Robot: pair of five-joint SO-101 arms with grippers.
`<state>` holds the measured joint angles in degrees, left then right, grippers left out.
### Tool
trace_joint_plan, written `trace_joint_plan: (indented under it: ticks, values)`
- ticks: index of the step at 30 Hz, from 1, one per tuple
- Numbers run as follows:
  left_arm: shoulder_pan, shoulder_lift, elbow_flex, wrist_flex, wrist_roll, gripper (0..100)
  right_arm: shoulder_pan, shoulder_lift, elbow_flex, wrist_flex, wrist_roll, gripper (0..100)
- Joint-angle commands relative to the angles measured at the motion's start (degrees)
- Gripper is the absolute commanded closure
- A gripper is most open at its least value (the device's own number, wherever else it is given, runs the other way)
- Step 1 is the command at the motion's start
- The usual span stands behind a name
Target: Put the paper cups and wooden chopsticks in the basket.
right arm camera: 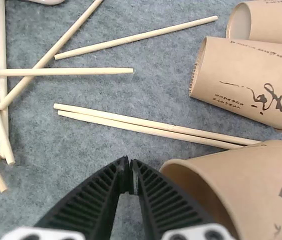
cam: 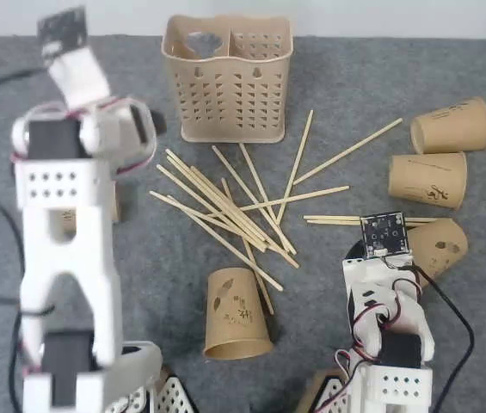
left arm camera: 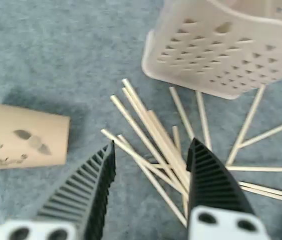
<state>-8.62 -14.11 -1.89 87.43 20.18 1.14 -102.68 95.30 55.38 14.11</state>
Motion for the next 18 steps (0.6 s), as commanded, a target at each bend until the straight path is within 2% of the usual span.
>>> trace_joint_plan:
  ticks: [1,5,11,12,18]
  values:
    - [-2.6,-11.9,18.2,-10.3,-2.5,78,-0.7,0.4,1.3,1.2,1.0,98.9]
    - [-5.9,-22.2,40.9,-24.9,-5.5,78,-0.7,0.4,1.3,1.2,1.0,98.9]
    - [-7.6,-30.6,70.5,-52.4,-5.5,78,-1.9,0.4,1.2,0.0,1.0,98.9]
    - [-7.7,-31.4,71.4,-54.3,-5.4,78,-2.6,0.4,1.2,-0.3,1.0,98.9]
    - [-7.8,-28.7,69.6,-52.8,-5.3,78,-6.5,1.1,-6.2,-4.4,2.1,98.9]
